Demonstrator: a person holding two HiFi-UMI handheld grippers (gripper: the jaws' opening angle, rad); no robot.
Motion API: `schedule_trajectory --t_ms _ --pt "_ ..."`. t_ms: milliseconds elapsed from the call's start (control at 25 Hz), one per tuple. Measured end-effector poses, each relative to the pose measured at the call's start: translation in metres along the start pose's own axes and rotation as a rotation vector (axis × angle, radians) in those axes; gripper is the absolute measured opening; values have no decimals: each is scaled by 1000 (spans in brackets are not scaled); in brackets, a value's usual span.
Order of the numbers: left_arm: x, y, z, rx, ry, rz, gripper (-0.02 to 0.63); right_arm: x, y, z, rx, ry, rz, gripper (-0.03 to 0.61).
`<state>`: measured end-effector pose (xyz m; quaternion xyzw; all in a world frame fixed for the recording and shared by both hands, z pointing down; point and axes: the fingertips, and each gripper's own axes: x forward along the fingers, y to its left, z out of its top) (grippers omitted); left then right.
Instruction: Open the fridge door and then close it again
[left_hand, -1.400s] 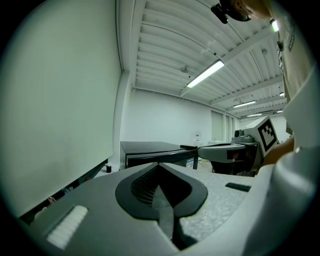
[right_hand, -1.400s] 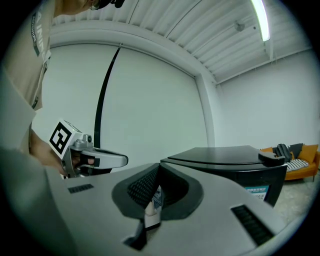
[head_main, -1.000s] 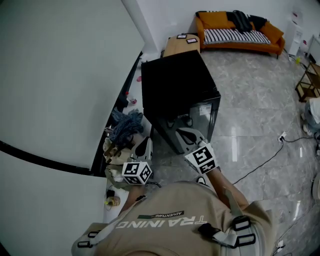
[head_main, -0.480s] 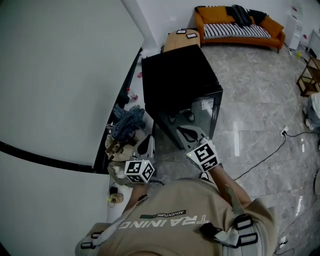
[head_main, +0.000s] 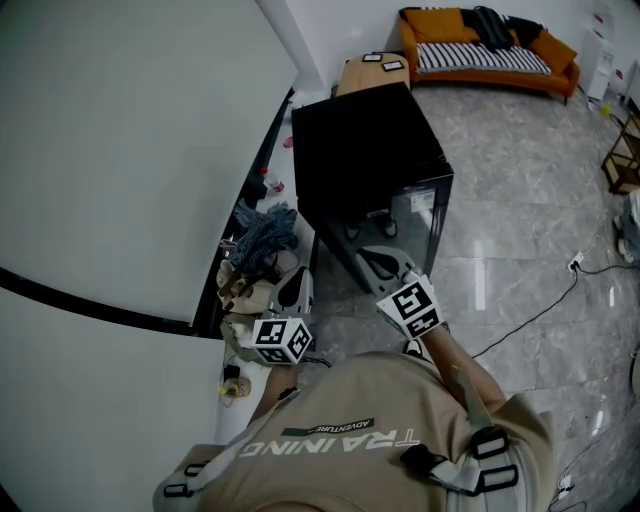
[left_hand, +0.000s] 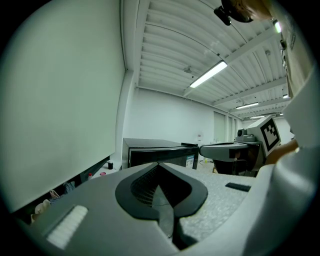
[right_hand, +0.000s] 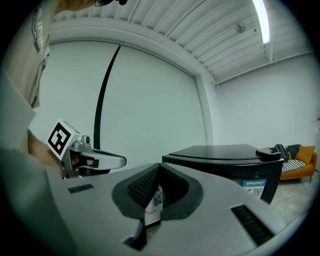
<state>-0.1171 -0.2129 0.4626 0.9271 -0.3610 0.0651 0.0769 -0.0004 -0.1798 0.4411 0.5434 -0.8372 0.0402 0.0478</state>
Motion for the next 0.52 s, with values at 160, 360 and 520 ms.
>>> schedule_trajectory --t_ms 160,360,520 --pt "-3 1 -3 -9 13 1 0 -1 4 -2 0 -1 7 -5" --pt "-5 -3 -6 -16 17 -1 0 -10 1 -7 -4 5 -5 -5" --pt "-11 -4 -9 -27 22 6 0 -20 -2 -10 7 14 -22 -5"
